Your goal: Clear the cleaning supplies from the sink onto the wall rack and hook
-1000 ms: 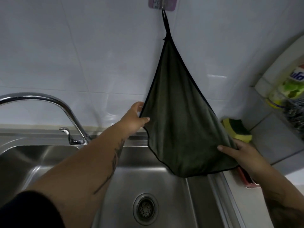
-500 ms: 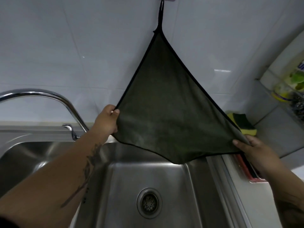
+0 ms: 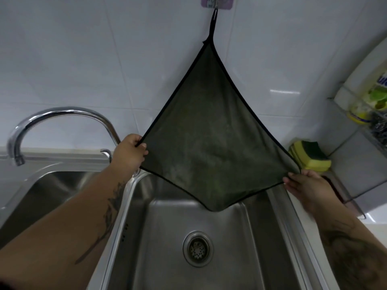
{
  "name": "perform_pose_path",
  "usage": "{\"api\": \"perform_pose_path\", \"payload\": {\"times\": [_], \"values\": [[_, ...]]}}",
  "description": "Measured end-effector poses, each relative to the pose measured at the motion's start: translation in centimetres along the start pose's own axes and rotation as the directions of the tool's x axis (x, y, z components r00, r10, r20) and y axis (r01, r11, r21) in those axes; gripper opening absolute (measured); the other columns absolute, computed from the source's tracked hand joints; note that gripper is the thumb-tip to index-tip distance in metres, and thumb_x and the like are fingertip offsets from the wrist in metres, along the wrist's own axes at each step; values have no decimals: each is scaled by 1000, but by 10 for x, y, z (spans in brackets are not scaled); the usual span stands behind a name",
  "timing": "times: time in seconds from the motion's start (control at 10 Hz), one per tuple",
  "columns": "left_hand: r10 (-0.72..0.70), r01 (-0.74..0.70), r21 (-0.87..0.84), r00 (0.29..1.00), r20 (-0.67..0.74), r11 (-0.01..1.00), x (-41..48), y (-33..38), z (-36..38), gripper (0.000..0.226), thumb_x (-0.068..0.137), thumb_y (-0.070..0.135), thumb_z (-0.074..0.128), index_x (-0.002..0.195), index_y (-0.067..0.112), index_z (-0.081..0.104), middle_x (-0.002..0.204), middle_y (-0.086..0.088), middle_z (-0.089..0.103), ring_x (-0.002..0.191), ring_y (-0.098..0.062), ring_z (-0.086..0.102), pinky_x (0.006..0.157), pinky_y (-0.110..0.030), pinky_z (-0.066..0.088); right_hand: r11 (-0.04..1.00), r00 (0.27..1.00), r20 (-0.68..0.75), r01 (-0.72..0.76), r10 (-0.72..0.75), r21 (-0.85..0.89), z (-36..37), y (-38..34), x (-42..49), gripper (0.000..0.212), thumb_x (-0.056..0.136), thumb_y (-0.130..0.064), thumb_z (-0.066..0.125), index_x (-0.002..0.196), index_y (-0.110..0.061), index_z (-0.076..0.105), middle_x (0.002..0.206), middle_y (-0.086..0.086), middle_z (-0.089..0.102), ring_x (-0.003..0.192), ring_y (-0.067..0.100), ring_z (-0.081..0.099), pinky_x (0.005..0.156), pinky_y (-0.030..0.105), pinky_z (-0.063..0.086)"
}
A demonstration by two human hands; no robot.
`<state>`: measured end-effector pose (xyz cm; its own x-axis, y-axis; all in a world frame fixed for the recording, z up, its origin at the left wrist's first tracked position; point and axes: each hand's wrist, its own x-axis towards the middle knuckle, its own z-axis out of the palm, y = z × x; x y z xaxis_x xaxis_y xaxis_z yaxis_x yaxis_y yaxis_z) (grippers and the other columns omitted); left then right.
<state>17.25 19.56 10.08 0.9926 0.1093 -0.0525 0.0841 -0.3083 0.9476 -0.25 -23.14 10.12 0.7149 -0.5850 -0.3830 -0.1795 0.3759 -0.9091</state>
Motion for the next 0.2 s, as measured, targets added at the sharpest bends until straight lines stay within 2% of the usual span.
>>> {"api": "perform_pose_path", "payload": {"times": [0.1, 0.2], "values": [[-27, 27, -34, 1000, 2, 999, -2, 1, -3, 20, 94, 11, 52, 81, 27, 57, 86, 1, 66, 88, -21, 69, 78, -40, 55, 999, 1000, 15, -5, 4, 43, 3, 8, 2, 18, 98, -1, 46, 88, -16, 44, 99, 14, 58, 85, 19, 66, 78, 30, 60], [-45, 45, -87, 999, 9, 995, -9, 2, -6, 16, 90, 9, 55, 101, 21, 59, 105, -6, 64, 96, -25, 64, 81, -41, 53, 998, 999, 18, 36, -37, 43, 10, 14, -7, 17, 96, -2, 51, 106, -14, 52, 107, 10, 61, 91, 16, 66, 66, 26, 59]]}}
